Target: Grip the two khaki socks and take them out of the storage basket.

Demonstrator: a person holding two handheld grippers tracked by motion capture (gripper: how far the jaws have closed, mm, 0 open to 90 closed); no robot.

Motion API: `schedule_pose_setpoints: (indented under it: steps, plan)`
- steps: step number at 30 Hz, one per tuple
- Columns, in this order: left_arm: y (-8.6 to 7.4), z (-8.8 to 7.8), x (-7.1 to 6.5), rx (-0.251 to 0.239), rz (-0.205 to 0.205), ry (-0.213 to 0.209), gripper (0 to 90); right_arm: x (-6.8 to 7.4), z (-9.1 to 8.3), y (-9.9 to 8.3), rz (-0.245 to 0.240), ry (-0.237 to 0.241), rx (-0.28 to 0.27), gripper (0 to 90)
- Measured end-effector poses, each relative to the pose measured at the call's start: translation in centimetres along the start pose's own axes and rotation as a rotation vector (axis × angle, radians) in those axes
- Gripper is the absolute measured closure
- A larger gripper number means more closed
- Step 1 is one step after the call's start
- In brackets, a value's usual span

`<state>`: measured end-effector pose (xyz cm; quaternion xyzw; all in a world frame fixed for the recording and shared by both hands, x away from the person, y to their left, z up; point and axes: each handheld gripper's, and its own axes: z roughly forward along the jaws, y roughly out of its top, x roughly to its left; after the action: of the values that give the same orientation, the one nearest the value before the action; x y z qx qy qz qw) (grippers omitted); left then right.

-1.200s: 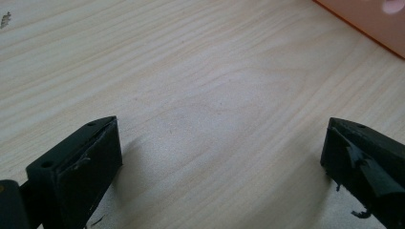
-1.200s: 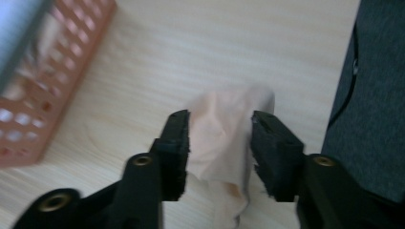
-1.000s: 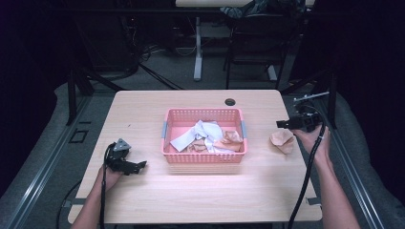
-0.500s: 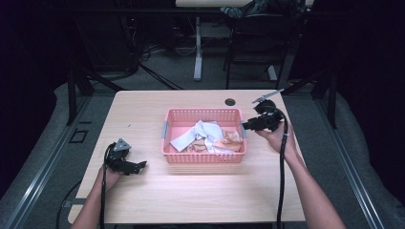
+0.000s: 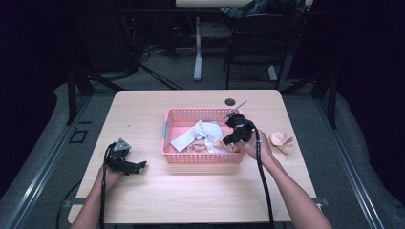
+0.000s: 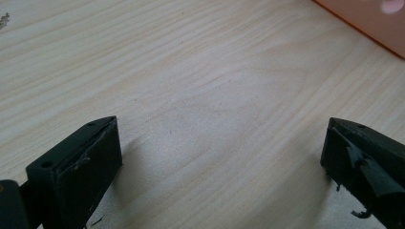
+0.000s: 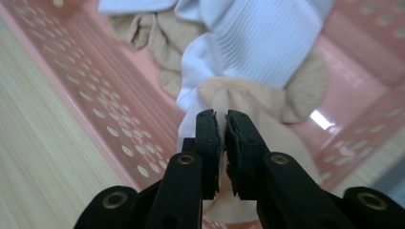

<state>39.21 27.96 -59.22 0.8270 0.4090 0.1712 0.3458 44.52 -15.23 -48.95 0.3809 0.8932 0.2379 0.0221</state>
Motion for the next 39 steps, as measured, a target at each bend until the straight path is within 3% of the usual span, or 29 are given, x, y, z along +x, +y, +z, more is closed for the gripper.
schedule_pose_setpoints:
  steps: [2, 3, 5, 7, 11, 16, 21, 26, 30, 32, 34, 35, 39]
  plan:
    - [0.0, 0.0, 0.0, 0.0, 0.0, 0.0, 0.0, 0.2, 0.7, 0.1, -0.004, 0.0, 0.01, 76.7]
    - [0.0, 0.0, 0.0, 0.0, 0.0, 0.0, 0.0, 0.1, 0.4, 0.3, 0.001, -0.009, -0.006, 64.9]
    - [0.0, 0.0, 0.0, 0.0, 0.001, -0.001, 0.0, 0.1, 0.1, 0.5, 0.005, -0.02, -0.014, 60.2]
    - [0.0, 0.0, 0.0, 0.0, 0.001, -0.001, 0.0, -0.2, -0.1, 1.0, 0.006, -0.058, 0.004, 43.2]
    - [0.0, 0.0, 0.0, 0.001, 0.001, -0.001, 0.0, -0.4, 0.8, 1.4, 0.016, -0.106, 0.051, 34.6]
    - [0.0, 0.0, 0.0, 0.001, 0.0, -0.001, 0.0, -0.6, 2.2, 1.6, 0.041, -0.114, 0.086, 31.5]
    - [0.0, 0.0, 0.0, 0.001, 0.001, -0.001, 0.0, -0.4, 3.8, 2.3, 0.018, -0.14, 0.177, 31.2]
    - [0.0, 0.0, 0.0, 0.001, 0.002, -0.001, 0.0, -0.5, 4.6, 2.6, 0.012, -0.152, 0.207, 33.0]
    - [0.0, 0.0, 0.0, 0.001, 0.002, -0.002, 0.0, -0.3, 5.2, 2.7, 0.012, -0.152, 0.231, 43.9]
    - [0.0, 0.0, 0.0, 0.0, 0.002, -0.002, 0.0, -0.3, 5.5, 2.7, 0.005, -0.15, 0.236, 54.7]
    - [0.0, 0.0, 0.0, 0.001, 0.002, -0.002, 0.0, -0.3, 5.5, 2.8, 0.003, -0.148, 0.242, 58.2]
    - [0.0, 0.0, 0.0, 0.001, 0.002, -0.002, 0.0, -0.3, 5.4, 2.7, 0.009, -0.135, 0.229, 66.7]
    - [0.0, 0.0, 0.0, 0.001, 0.002, -0.002, 0.0, -0.6, 4.6, 2.6, 0.023, -0.111, 0.193, 76.3]
